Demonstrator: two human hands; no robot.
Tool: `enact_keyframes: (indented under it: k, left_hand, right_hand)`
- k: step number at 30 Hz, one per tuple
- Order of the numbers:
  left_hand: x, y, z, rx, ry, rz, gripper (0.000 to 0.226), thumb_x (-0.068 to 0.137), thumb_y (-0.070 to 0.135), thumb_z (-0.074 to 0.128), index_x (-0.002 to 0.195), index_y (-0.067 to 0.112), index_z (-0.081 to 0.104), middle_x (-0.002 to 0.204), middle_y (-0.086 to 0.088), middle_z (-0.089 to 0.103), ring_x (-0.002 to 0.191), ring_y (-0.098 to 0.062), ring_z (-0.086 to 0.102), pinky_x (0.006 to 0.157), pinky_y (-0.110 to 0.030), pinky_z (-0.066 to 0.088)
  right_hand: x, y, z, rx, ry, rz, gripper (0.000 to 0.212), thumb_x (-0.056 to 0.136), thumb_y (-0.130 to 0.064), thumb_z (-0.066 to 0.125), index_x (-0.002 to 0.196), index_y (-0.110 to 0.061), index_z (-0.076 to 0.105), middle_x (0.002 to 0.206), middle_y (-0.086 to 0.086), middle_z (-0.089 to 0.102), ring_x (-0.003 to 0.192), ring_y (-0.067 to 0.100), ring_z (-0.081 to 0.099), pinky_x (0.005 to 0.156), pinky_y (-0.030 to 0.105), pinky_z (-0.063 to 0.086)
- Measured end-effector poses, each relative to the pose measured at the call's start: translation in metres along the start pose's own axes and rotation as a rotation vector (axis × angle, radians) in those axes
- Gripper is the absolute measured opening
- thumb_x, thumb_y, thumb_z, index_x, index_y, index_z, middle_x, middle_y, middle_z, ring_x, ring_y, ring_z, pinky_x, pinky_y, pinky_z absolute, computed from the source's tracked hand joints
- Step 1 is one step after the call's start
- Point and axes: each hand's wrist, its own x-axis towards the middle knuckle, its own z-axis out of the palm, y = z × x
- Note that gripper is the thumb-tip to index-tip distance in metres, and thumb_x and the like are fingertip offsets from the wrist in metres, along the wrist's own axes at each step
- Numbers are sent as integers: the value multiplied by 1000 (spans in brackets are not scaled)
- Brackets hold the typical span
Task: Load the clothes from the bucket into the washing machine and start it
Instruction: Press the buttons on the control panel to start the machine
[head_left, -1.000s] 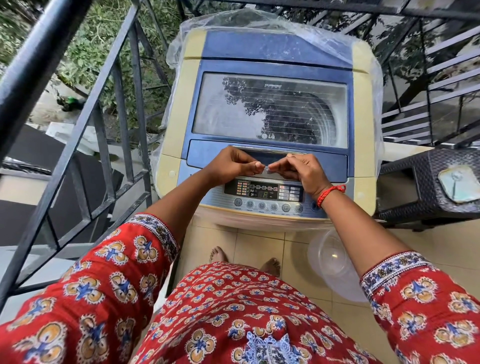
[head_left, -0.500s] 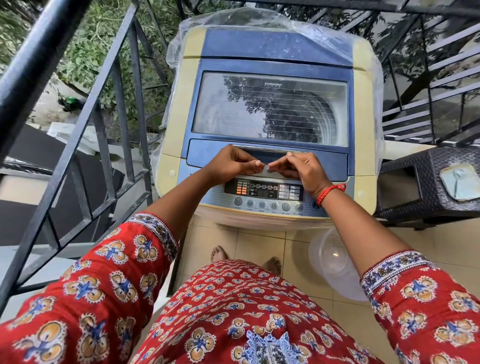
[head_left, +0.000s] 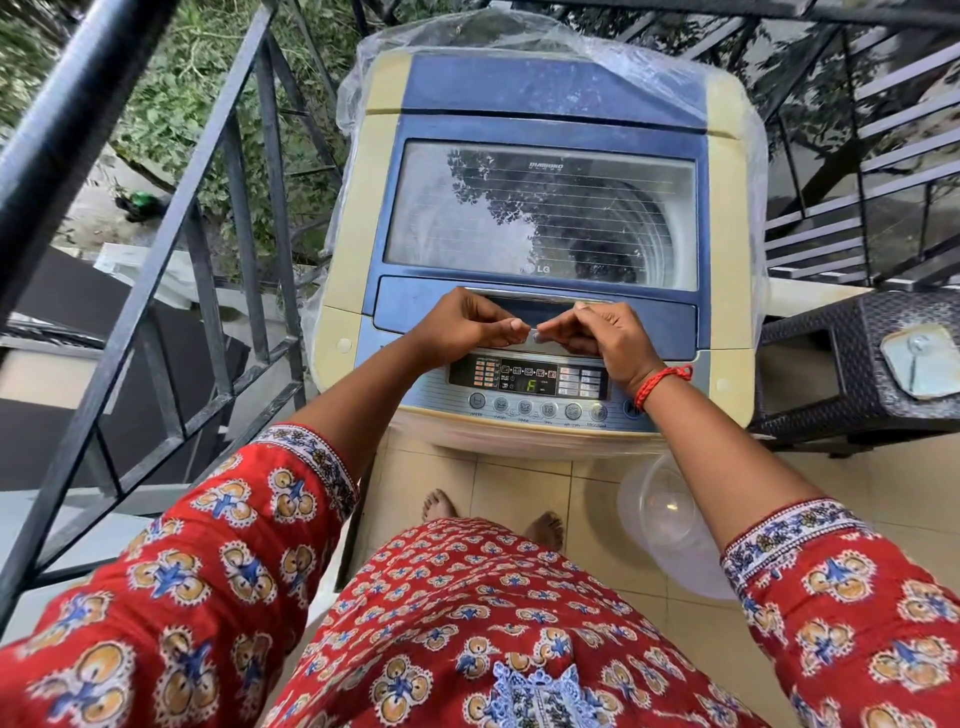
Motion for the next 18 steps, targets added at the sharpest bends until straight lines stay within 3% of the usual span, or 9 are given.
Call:
enact_keyframes:
  k: [2,13,18]
  left_hand:
    - [0,0,0,2,5,-1,22,88,15,70,99,-3,75,92,-15,75,83,-17,72,76,-25,57]
    - [2,-7,0,-31,2,-14,23,87,19,71,98,-1,75,97,-19,74,97,-37,70,93,-52,53]
    - [2,-7,0,-38,2,-23,23,86,20,72,97,0,76,97,-19,74,98,-38,69,94,-55,52]
  right_hand:
    - [0,0,0,-2,-1,-1,46,96,-26,40,98,9,70,98,27,71,99,34,70,96,48,51]
    - [1,2,0,17,8,-6,47,97,-24,39,98,11,69,98,27,71,97,35,70,92,43,53]
    - [1,2,0,13,7,-9,46,97,-24,39,98,11,69,98,27,71,97,36,70,91,41,54]
